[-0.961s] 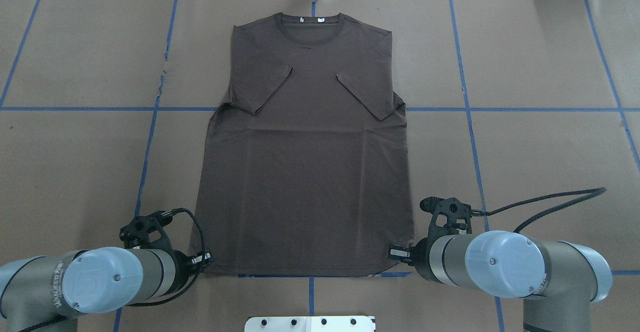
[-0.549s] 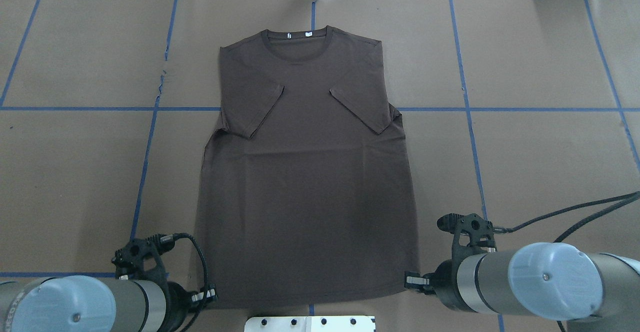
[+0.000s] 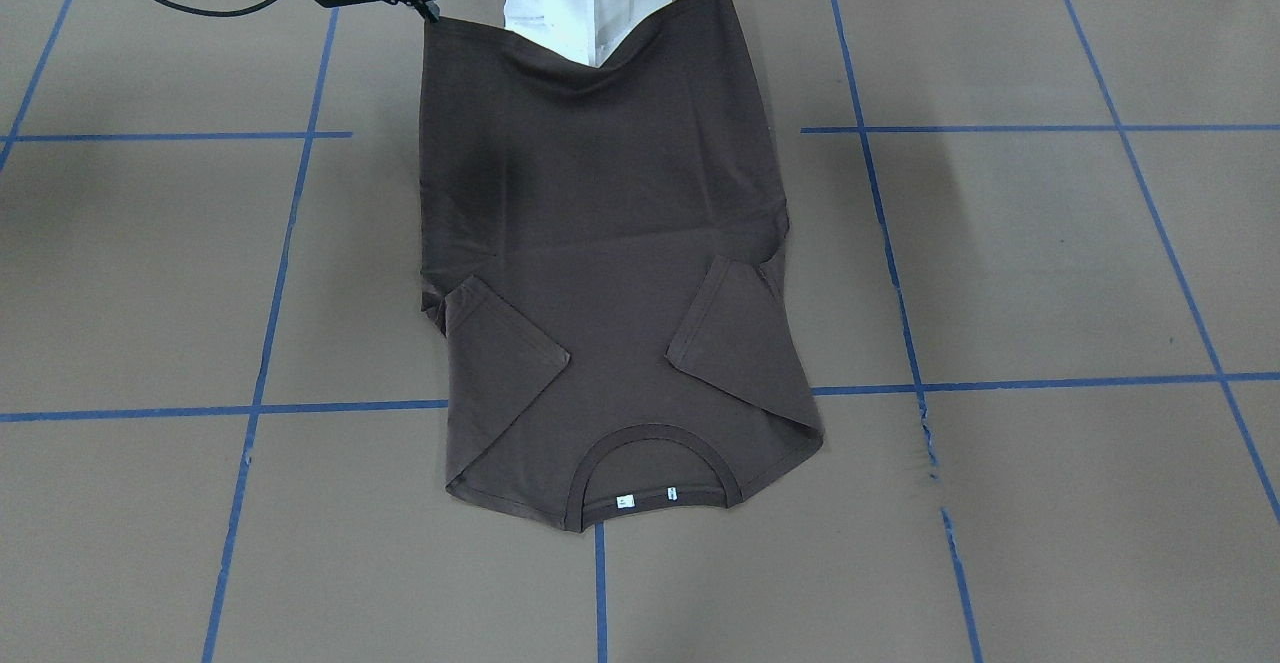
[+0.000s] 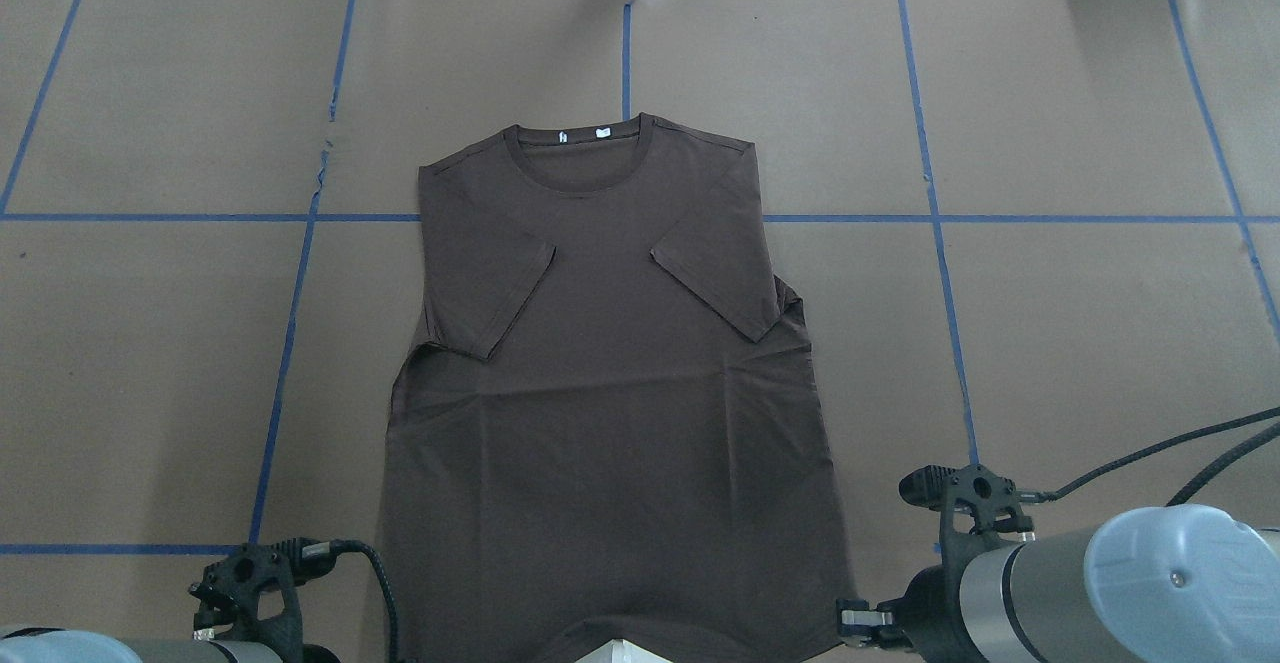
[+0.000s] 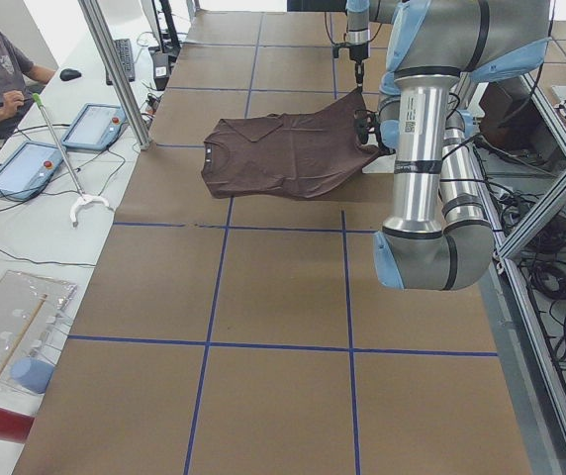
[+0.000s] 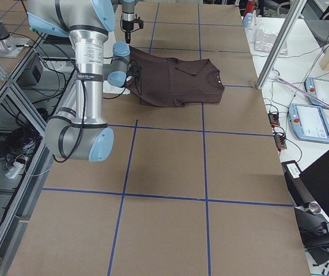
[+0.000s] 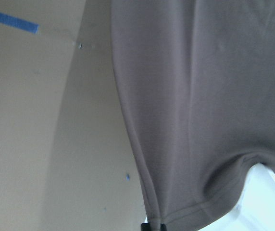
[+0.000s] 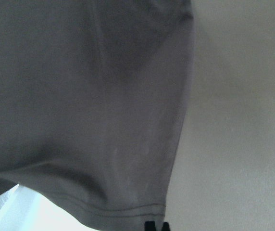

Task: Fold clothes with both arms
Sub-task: 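Lift the hem with both grippers and fold it toward the collar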

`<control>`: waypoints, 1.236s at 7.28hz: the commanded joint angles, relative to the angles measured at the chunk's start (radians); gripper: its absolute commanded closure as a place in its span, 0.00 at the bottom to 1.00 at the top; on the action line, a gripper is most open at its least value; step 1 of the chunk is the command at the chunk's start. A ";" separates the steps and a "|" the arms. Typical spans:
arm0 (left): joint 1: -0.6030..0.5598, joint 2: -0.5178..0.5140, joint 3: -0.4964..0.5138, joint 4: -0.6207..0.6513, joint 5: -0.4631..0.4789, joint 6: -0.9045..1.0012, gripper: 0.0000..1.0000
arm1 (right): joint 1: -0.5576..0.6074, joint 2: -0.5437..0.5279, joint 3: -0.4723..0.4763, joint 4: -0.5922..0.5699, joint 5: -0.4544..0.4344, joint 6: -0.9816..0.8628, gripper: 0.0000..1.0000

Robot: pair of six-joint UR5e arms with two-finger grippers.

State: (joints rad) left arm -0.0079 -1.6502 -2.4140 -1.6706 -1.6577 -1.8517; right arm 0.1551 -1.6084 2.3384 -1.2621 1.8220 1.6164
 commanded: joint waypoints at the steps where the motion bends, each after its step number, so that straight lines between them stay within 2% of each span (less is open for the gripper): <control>1: -0.195 -0.008 -0.002 0.020 -0.103 0.090 1.00 | 0.172 0.045 -0.048 0.004 0.026 -0.140 1.00; 2: -0.299 -0.031 0.022 0.018 -0.105 0.179 1.00 | 0.279 0.139 -0.148 0.004 0.057 -0.145 1.00; 4: -0.528 -0.173 0.180 0.018 -0.201 0.316 1.00 | 0.449 0.301 -0.308 0.004 0.094 -0.165 1.00; 5: -0.591 -0.250 0.288 0.018 -0.206 0.321 1.00 | 0.524 0.364 -0.379 0.004 0.094 -0.208 1.00; 6: -0.648 -0.279 0.379 0.012 -0.208 0.371 1.00 | 0.593 0.411 -0.457 0.004 0.099 -0.254 1.00; 7: -0.714 -0.289 0.462 -0.010 -0.205 0.461 1.00 | 0.630 0.508 -0.588 0.004 0.097 -0.265 1.00; 8: -0.749 -0.304 0.566 -0.091 -0.205 0.491 1.00 | 0.655 0.597 -0.707 0.007 0.097 -0.265 1.00; 9: -0.767 -0.321 0.651 -0.169 -0.203 0.491 1.00 | 0.665 0.637 -0.802 0.067 0.097 -0.263 1.00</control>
State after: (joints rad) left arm -0.7392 -1.9501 -1.8744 -1.7533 -1.8619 -1.3833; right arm 0.7959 -1.0450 1.6664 -1.2412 1.9190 1.3555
